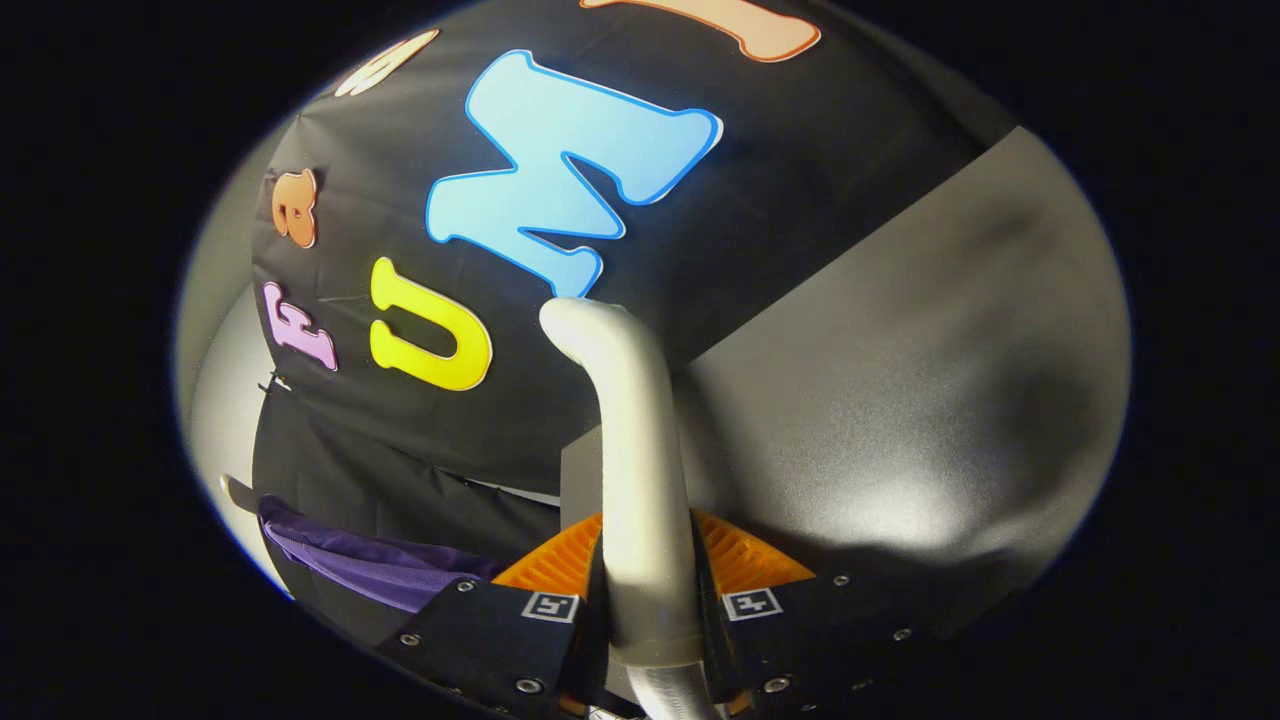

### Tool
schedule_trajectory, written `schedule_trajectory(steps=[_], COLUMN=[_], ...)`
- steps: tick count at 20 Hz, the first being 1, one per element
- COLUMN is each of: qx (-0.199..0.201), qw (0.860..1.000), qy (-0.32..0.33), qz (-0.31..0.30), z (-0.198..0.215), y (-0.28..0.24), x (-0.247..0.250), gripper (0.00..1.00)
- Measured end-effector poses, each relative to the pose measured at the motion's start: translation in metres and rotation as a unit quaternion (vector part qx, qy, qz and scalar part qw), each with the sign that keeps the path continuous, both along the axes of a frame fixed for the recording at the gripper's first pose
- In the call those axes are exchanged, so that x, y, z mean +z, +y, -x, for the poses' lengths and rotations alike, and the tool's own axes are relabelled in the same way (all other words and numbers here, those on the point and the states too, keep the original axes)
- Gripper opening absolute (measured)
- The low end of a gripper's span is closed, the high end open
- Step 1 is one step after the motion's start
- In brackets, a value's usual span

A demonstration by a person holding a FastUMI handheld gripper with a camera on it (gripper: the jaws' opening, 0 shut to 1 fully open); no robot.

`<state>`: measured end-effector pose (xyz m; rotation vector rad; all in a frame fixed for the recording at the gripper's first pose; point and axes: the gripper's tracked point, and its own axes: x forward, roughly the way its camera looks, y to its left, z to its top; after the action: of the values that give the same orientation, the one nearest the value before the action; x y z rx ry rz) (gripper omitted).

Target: Iron the clothes twice with a garment steamer, once on the left side and once on the right side.

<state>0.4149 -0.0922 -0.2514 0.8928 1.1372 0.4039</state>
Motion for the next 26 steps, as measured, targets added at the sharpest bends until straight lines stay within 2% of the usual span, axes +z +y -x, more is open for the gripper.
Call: schedule_trajectory(steps=[2,6,9,11,14,18,21,23,26], qx=[-0.004,-0.002,-0.004,-0.007,-0.03,-0.046,-0.054,-0.063,-0.075], qw=[1.0,0.997,0.996,0.992,0.984,0.961,0.952,0.941,0.938], qy=[-0.006,-0.056,-0.078,-0.106,-0.153,-0.219,-0.245,-0.265,-0.275], qz=[-0.001,0.058,0.045,0.061,0.092,0.161,0.177,0.201,0.196], z=[0.004,0.029,0.056,0.075,0.109,0.159,0.199,0.215,0.243], y=[-0.001,-0.013,-0.002,0.003,0.014,0.034,0.055,0.063,0.084], x=[0.005,0.024,0.055,0.069,0.099,0.135,0.156,0.167,0.182], gripper=[0.36,0.36,0.36,0.36,0.36,0.36,0.36,0.36,0.36])
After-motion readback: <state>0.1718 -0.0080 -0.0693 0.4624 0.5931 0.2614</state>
